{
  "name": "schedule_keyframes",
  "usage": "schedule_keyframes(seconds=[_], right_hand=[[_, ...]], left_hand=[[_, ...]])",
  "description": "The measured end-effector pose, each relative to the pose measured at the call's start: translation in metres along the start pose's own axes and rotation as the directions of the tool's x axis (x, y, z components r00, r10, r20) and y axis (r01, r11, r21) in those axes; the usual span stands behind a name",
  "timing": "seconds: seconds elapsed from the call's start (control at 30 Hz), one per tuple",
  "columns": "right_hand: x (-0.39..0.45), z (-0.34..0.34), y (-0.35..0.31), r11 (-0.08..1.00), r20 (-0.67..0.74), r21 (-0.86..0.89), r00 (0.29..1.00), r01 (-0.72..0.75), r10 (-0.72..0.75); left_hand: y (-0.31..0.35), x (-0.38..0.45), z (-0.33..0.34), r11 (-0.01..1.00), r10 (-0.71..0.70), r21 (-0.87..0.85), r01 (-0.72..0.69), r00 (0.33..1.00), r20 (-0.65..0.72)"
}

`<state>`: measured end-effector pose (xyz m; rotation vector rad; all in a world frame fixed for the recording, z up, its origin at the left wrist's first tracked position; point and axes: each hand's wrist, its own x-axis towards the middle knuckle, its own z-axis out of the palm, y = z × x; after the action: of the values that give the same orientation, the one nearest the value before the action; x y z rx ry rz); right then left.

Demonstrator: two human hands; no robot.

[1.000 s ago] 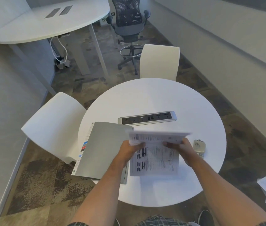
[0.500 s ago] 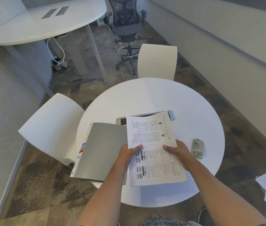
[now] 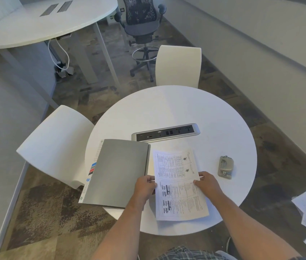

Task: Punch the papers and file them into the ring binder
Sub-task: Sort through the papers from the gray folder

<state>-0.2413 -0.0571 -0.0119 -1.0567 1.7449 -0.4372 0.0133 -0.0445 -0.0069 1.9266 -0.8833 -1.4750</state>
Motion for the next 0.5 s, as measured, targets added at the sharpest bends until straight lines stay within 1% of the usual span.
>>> schedule_keyframes(seconds=[0.03, 0.07, 0.1, 0.13, 0.17, 0.2, 0.23, 0.27, 0.3, 0.33, 0.37, 0.4, 0.43, 0.5], right_hand=[[-0.002, 0.002, 0.0, 0.997, -0.015, -0.078, 1.0, 0.002, -0.004], [-0.003, 0.004, 0.001, 0.98, -0.053, -0.201, 0.998, 0.015, -0.026], [-0.003, 0.006, 0.001, 0.941, -0.104, -0.336, 0.992, 0.039, -0.078], [-0.005, 0.008, -0.002, 0.901, -0.128, -0.425, 0.98, 0.087, -0.155], [-0.005, 0.011, -0.006, 0.888, -0.109, -0.434, 0.969, 0.154, -0.221], [-0.006, 0.014, -0.011, 0.912, -0.041, -0.347, 0.968, 0.217, -0.246], [-0.009, 0.018, -0.019, 0.951, 0.056, -0.204, 0.973, 0.232, -0.225], [-0.013, 0.021, -0.029, 0.978, 0.162, -0.06, 0.969, 0.199, -0.188], [-0.016, 0.025, -0.037, 0.985, 0.241, 0.044, 0.955, 0.169, -0.175], [-0.019, 0.029, -0.045, 0.982, 0.283, 0.099, 0.941, 0.161, -0.183], [-0.022, 0.033, -0.051, 0.977, 0.297, 0.121, 0.933, 0.175, -0.204], [-0.021, 0.036, -0.055, 0.976, 0.278, 0.104, 0.936, 0.194, -0.216], [-0.018, 0.038, -0.057, 0.977, 0.235, 0.073, 0.948, 0.201, -0.213], [-0.011, 0.037, -0.059, 0.981, 0.115, 0.025, 0.974, 0.195, -0.196]], left_hand=[[0.0, 0.0, 0.001, 1.0, 0.005, 0.008, -0.005, 1.0, -0.006], [0.0, -0.001, 0.002, 1.0, 0.007, 0.01, -0.007, 1.0, -0.014], [0.002, -0.002, 0.003, 1.0, 0.011, 0.005, -0.011, 1.0, -0.02], [0.004, -0.003, 0.004, 1.0, 0.012, -0.009, -0.012, 1.0, -0.024], [0.008, -0.005, 0.006, 1.0, 0.015, -0.02, -0.016, 1.0, -0.022], [0.012, -0.006, 0.008, 0.999, 0.019, -0.031, -0.019, 1.0, -0.013], [0.015, -0.008, 0.01, 0.999, 0.022, -0.044, -0.022, 1.0, 0.008], [0.019, -0.011, 0.012, 0.998, 0.027, -0.065, -0.024, 0.999, 0.043], [0.023, -0.013, 0.015, 0.995, 0.034, -0.094, -0.025, 0.995, 0.093], [0.027, -0.015, 0.017, 0.992, 0.043, -0.123, -0.024, 0.987, 0.155], [0.031, -0.018, 0.02, 0.989, 0.051, -0.144, -0.019, 0.973, 0.223], [0.034, -0.019, 0.022, 0.986, 0.061, -0.164, -0.014, 0.955, 0.289], [0.037, -0.02, 0.024, 0.984, 0.066, -0.178, -0.006, 0.94, 0.334], [0.04, -0.021, 0.027, 0.977, 0.064, -0.215, 0.015, 0.932, 0.357]])
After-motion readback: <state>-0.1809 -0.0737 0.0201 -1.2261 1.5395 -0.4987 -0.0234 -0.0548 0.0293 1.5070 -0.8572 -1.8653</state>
